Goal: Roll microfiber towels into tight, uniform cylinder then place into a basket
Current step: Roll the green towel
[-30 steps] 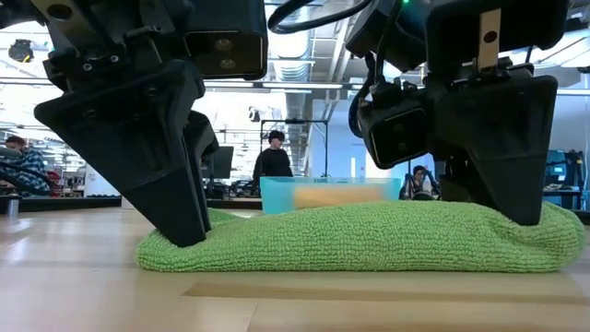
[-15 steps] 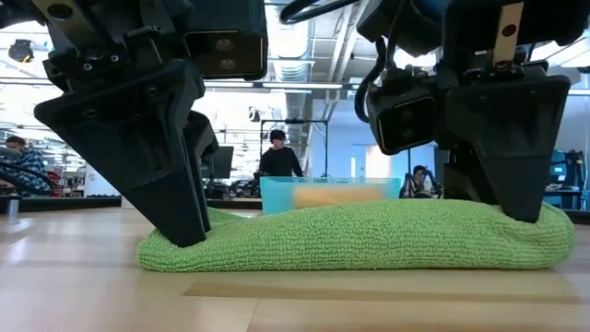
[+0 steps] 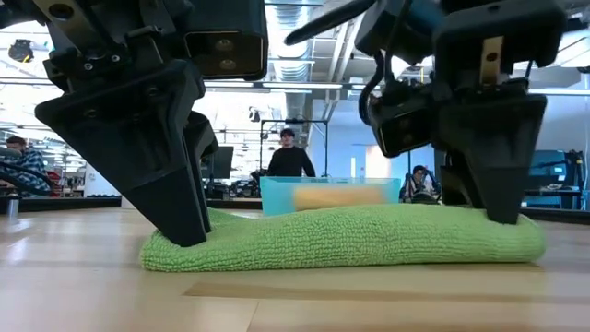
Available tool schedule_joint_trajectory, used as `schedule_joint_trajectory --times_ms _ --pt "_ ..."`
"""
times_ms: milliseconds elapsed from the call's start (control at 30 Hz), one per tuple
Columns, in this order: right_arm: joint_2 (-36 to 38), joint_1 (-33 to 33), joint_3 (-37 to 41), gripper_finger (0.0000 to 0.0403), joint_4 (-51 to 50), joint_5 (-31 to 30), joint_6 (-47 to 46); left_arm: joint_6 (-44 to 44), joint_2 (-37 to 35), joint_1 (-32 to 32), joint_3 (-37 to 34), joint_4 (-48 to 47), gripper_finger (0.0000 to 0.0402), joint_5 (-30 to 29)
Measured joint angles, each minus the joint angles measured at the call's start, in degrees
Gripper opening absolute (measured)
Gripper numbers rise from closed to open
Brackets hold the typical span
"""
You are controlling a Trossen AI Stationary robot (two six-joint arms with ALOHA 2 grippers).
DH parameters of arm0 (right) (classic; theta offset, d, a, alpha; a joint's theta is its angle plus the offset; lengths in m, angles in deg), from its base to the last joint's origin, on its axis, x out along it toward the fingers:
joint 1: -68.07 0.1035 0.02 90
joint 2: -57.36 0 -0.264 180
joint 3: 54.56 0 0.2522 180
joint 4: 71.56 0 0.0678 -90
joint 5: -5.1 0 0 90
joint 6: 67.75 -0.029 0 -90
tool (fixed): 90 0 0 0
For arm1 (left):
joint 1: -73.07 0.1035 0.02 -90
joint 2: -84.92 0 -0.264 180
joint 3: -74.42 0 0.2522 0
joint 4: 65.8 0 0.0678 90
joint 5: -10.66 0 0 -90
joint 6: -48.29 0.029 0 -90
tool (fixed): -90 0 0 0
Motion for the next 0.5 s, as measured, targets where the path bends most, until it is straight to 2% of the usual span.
schedule_joint_trajectory --times_ms 167,233,367,500 --pt "2.2 0.5 0.2 0.0129 -2.4 -1.8 2.2 -0.9 0.0 0.0 0.0 0.0 0.0093 0.0" --pt "4.1 1.1 0.3 0.0129 -4.5 -4.7 2.3 -0.9 0.0 0.0 0.0 0.0 0.0093 0.0" --pt "9.8 2.9 0.2 0.013 -10.2 -14.7 2.3 -0.9 0.0 0.0 0.0 0.0 0.0093 0.0" --pt "13.7 7.7 0.2 0.013 -7.3 -26.9 2.0 -1.3 0.0 0.0 0.0 0.0 0.0093 0.1"
